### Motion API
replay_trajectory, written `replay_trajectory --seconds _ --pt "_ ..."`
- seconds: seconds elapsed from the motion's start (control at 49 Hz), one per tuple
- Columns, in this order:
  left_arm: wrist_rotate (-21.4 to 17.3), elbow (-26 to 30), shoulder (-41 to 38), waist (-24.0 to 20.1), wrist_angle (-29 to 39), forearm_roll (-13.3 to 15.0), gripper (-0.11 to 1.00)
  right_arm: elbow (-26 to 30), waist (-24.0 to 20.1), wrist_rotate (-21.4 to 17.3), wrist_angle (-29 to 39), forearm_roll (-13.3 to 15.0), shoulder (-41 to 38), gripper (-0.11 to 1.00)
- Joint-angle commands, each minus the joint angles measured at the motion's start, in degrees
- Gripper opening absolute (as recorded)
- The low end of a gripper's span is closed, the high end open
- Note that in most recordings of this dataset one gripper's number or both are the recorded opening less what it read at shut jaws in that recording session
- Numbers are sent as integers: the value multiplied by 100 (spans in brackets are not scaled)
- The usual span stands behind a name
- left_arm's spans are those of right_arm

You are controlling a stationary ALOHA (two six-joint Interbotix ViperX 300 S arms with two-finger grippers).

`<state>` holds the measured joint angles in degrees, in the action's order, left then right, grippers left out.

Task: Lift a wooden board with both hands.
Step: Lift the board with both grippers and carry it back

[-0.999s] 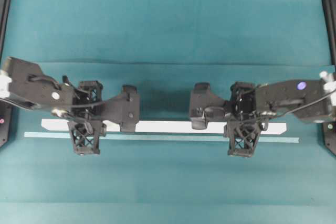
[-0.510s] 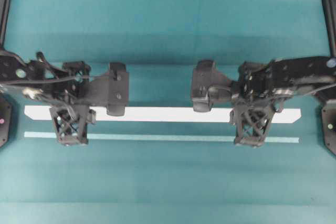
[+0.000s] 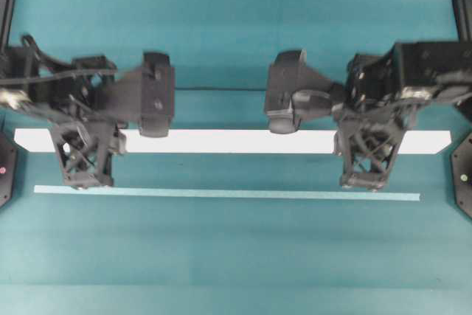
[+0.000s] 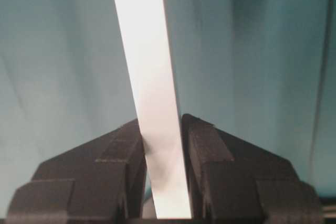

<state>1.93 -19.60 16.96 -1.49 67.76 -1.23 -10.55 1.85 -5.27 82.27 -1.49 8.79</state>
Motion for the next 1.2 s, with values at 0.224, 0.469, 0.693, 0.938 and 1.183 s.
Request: replay_trajectory --seconds 0.224,0.469,0.693,0.938,1.183 --pt "-35 1151 97 -26 800 -26 18 826 53 -53 448 88 18 22" --pt "-26 1617 53 -18 1099 -44 18 1283 53 -62 826 114 9 22" --pt "-26 1960 44 -26 1274 -44 18 1837 53 -70 1143 141 0 22" --pt "-18 2417 -44 -35 1960 -44 18 2109 53 -185 1222 141 -9 22" --pt "-53 2628 -185 -44 2039 -44 18 2118 53 -193 1230 141 0 22"
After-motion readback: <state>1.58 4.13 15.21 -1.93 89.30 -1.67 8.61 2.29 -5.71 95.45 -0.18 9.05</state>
